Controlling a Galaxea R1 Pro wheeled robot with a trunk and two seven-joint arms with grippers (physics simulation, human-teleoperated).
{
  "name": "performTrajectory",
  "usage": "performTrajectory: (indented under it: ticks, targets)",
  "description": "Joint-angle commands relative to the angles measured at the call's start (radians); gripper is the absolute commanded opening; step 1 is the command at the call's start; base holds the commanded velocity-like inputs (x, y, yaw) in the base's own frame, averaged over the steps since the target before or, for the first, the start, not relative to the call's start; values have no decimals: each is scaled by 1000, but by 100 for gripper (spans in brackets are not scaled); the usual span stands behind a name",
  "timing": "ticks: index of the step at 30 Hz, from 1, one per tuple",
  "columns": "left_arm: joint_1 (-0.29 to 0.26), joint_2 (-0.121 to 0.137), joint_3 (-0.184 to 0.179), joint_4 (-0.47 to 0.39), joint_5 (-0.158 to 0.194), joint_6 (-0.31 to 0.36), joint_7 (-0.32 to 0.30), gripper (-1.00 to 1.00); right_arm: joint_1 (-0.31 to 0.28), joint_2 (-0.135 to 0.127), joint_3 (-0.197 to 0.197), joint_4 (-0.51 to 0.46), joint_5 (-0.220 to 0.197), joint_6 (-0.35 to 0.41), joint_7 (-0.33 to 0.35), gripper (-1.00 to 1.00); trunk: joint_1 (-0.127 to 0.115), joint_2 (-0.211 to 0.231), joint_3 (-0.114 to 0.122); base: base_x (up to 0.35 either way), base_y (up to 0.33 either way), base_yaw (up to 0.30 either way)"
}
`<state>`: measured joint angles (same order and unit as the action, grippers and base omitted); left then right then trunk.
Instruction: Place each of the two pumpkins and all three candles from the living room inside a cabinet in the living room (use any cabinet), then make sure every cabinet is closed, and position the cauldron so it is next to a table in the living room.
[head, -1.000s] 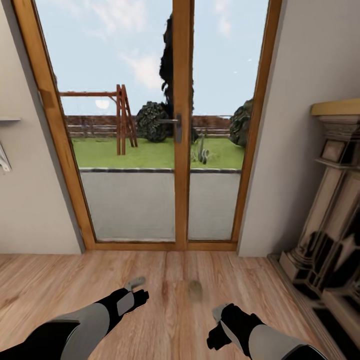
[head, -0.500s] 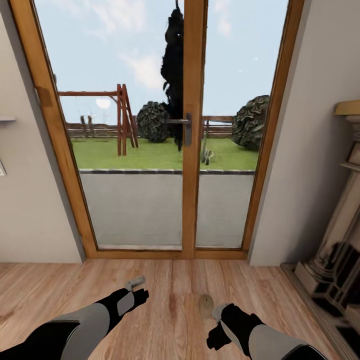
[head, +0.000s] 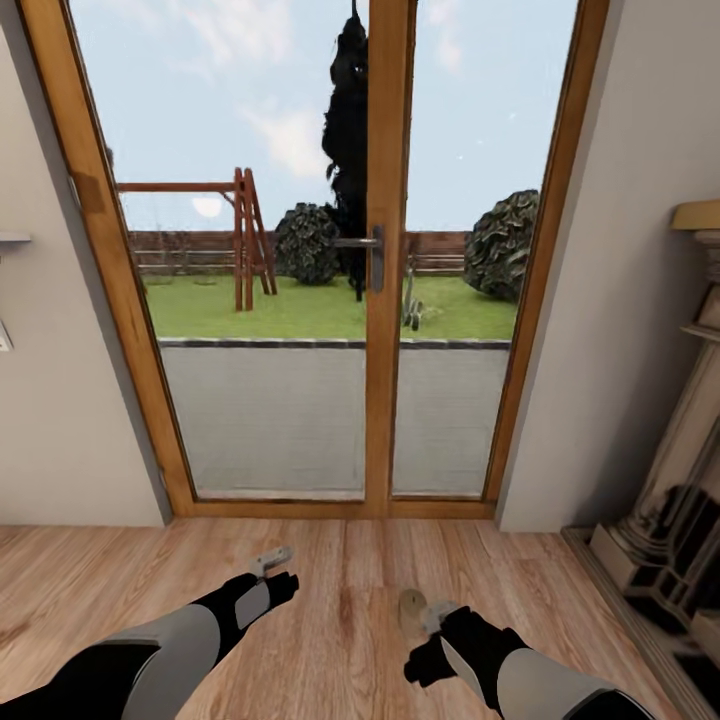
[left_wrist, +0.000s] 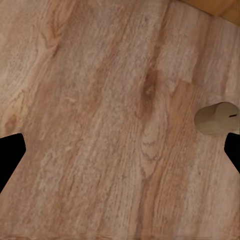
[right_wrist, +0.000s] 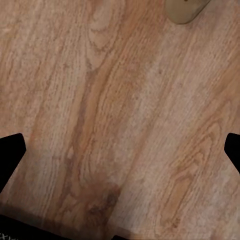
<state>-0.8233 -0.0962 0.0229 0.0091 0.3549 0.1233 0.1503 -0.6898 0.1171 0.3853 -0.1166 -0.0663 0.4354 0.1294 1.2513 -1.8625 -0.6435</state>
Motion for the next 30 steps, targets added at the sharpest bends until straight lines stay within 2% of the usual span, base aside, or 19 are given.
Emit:
performTrajectory:
  ticks: [1, 7, 9, 10, 11, 14, 22, 26, 30]
  targets:
    - [-1, 0, 2, 0, 4, 28, 3, 100, -1, 0, 8, -1, -10, 1, 1, 100, 0, -1, -2, 0, 0, 90]
    - [-2, 0, 3, -47, 4, 100, 3, 100, -1, -2, 0, -1, -16, -44, -1, 100, 0, -1, -8, 0, 0, 125]
    - [-2, 0, 3, -77, 4, 124, 3, 100, -1, -3, -24, -1, -16, -77, -2, 100, 0, -1, -10, 0, 0, 144]
    - [-2, -2, 1, -112, 4, 166, 3, 100, -2, -2, -109, -1, -16, -113, -4, 100, 0, -1, -12, 0, 0, 147]
    - [-2, -3, 1, -121, 4, 178, 3, 100, -2, -2, -147, -2, -16, -121, -5, 100, 0, -1, -13, 0, 0, 148]
    - [-2, -3, 1, -145, 4, 196, 1, 100, -3, -2, -214, -4, -14, -132, -7, 100, 0, -1, -18, 0, 0, 148]
    - [-2, -5, 0, -166, 3, 202, 1, 100, -8, -2, -237, -31, -15, -139, -53, 100, 0, -1, -30, 0, 0, 146]
    - [-2, -12, -3, -186, 1, 202, 5, 100, -9, -3, -240, -50, -16, -249, -89, 100, 0, -1, -36, 0, 0, 106]
    - [-2, -14, -4, -185, 0, 199, 7, 100, -8, -4, -240, -49, -16, -268, -92, 100, 0, -1, -42, 0, 0, -14]
